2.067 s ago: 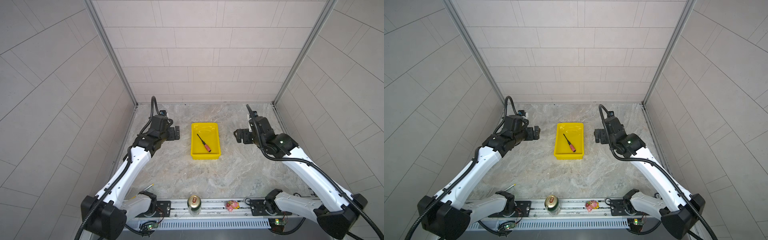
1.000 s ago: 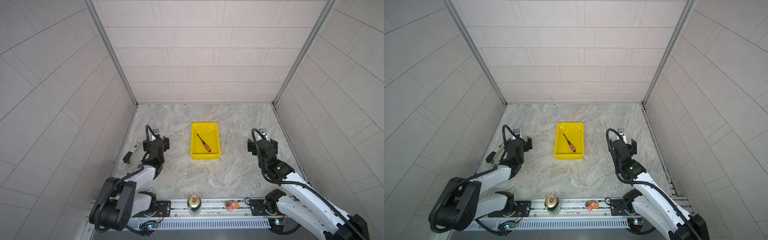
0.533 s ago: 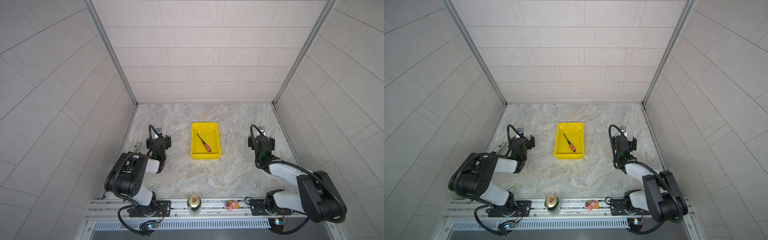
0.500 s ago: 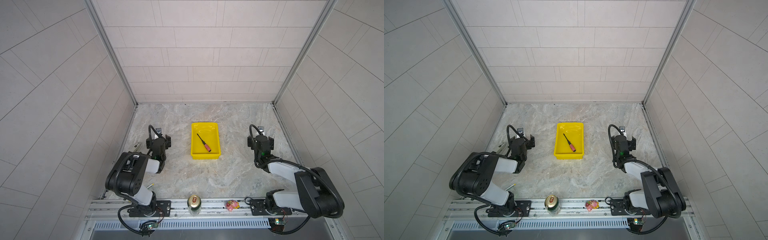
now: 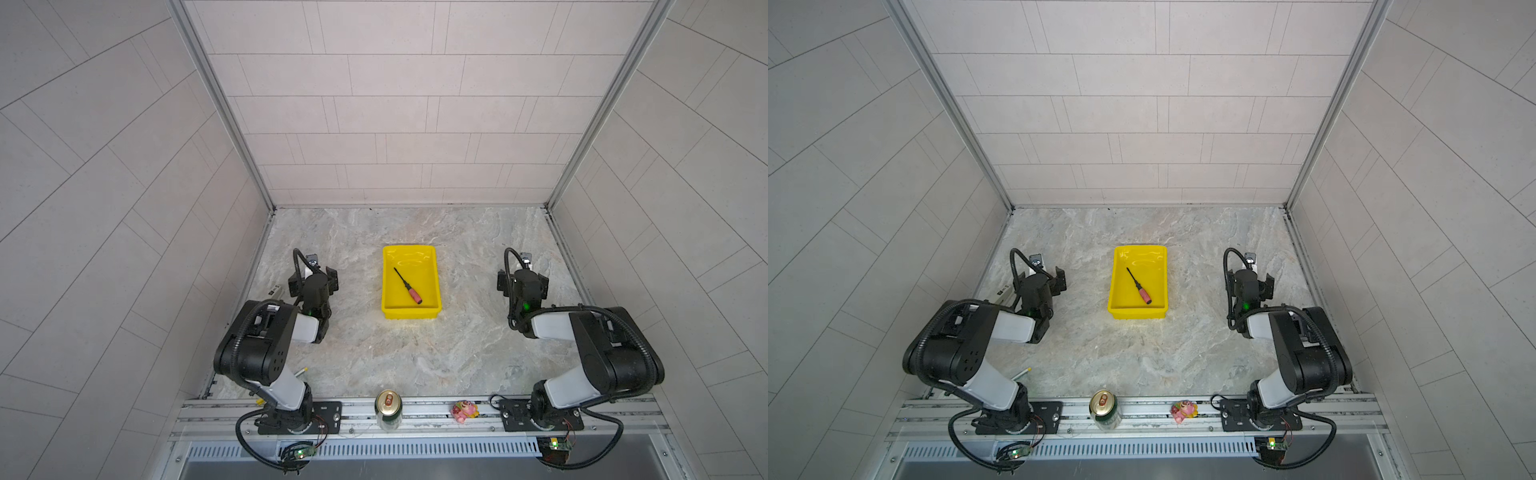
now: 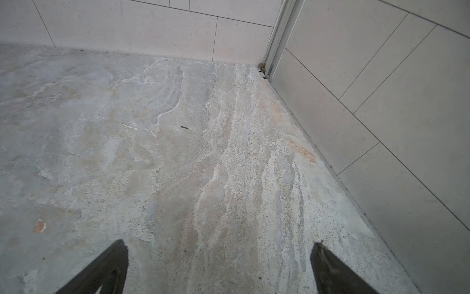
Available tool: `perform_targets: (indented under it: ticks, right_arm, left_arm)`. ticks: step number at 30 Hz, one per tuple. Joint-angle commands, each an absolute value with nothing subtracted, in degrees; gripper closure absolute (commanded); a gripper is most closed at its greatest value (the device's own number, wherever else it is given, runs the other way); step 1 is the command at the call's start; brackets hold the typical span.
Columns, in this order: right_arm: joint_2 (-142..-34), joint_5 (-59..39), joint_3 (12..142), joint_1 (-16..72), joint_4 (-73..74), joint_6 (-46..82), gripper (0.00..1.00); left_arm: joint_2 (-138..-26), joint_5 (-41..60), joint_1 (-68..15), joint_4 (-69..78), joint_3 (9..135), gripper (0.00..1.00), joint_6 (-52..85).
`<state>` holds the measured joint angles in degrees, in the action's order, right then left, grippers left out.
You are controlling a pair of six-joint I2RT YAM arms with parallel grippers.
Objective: Put the screwdriver in the bin
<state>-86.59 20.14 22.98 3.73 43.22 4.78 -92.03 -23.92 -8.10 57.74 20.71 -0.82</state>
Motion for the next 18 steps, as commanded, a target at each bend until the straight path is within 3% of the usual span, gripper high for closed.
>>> perform_targets:
  ticks: [1, 18]
  right_arm:
    - [-86.9, 10.6, 25.2, 3.8, 40.8, 1.5, 0.00]
    - [-86.6, 9.2, 24.6, 3.3, 41.7, 1.8, 0.00]
  left_arm:
    - [-92.0, -25.1, -7.7, 57.5, 21.5, 0.00, -0.1]
    - [-91.9, -25.1, -7.7, 57.6, 21.4, 0.00, 0.0]
